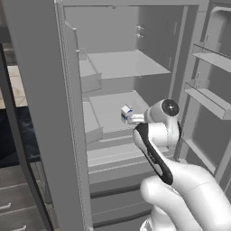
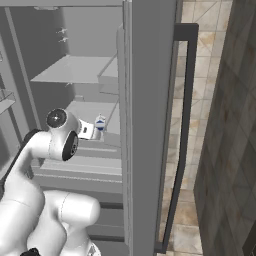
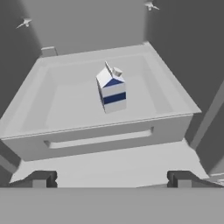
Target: Take a sugar cube from the saucer and place it inside the coffee. Then, grab milk from the fridge and place it next to the coffee on the counter to sweeten the coffee.
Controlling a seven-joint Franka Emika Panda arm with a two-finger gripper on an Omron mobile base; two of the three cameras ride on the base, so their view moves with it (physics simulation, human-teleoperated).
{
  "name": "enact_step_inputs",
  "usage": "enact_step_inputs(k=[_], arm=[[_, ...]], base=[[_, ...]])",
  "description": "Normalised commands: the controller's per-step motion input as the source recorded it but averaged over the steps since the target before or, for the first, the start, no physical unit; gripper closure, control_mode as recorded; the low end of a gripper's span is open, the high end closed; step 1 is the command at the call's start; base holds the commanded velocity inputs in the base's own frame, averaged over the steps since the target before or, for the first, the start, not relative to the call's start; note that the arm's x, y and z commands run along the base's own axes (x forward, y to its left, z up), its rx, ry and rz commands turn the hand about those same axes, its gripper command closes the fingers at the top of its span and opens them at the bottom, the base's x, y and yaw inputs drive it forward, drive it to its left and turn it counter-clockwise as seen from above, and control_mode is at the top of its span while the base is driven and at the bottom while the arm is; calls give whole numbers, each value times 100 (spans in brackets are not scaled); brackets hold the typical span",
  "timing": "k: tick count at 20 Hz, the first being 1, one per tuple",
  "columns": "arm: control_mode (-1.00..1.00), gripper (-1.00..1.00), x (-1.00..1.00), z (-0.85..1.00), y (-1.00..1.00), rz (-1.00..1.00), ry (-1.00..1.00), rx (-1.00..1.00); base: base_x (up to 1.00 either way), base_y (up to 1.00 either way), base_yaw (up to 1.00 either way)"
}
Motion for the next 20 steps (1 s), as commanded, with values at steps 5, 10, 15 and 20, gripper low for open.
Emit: enact_step_inputs(k=[5,10,15,20], arm=[[-100,-100,58,-14,0,0,0,0],[-100,-100,52,-18,0,0,0,0],[-100,-100,39,-21,0,1,0,0],[-100,-100,30,-16,0,4,0,0]], base=[[0,0,0],[0,0,0],[0,0,0],[0,0,0]])
